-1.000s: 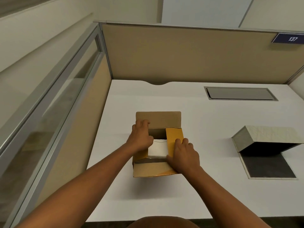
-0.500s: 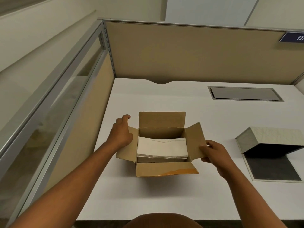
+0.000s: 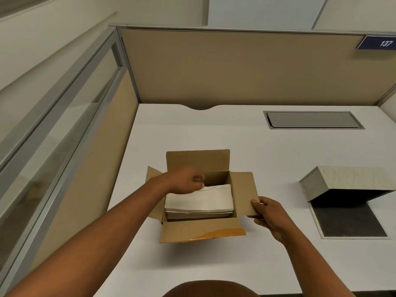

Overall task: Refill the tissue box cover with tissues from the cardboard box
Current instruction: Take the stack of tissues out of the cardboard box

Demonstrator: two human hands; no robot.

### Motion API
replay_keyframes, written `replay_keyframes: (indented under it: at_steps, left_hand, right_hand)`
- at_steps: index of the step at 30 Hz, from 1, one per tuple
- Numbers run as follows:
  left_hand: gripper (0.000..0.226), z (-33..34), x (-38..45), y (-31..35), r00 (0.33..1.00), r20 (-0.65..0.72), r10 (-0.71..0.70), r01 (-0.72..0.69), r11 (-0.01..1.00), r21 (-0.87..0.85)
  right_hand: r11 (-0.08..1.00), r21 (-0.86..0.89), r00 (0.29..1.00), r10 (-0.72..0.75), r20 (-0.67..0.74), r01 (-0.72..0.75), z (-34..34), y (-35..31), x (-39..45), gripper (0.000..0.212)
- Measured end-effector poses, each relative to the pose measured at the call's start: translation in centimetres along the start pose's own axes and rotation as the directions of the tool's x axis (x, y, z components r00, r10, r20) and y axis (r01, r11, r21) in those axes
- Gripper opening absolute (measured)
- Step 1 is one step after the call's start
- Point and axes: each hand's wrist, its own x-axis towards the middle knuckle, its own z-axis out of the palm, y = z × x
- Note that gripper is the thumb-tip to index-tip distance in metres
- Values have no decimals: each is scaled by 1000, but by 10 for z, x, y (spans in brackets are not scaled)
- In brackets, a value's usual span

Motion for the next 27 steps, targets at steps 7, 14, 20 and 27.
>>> replay_keyframes:
  at_steps: [7, 14, 20, 27]
  left_hand:
    - [93, 16, 46, -28, 893, 386, -231, 178, 970, 168]
    - [89, 28, 59, -40, 827, 481, -292, 224, 955, 195]
    - [95, 31, 69, -36, 779, 522, -347, 243, 935, 259]
    - [94, 39, 69, -35, 765, 553, -329, 259, 944, 202]
  right_hand:
    - [997, -74, 999, -24, 26, 26, -4, 2, 3, 18]
    - [995, -100, 998, -23, 50, 28, -8, 5, 7, 18]
    - [996, -90, 998, -7, 57, 12, -8, 5, 7, 17]
    - [998, -69, 998, -9, 56, 13, -9, 2, 3, 16]
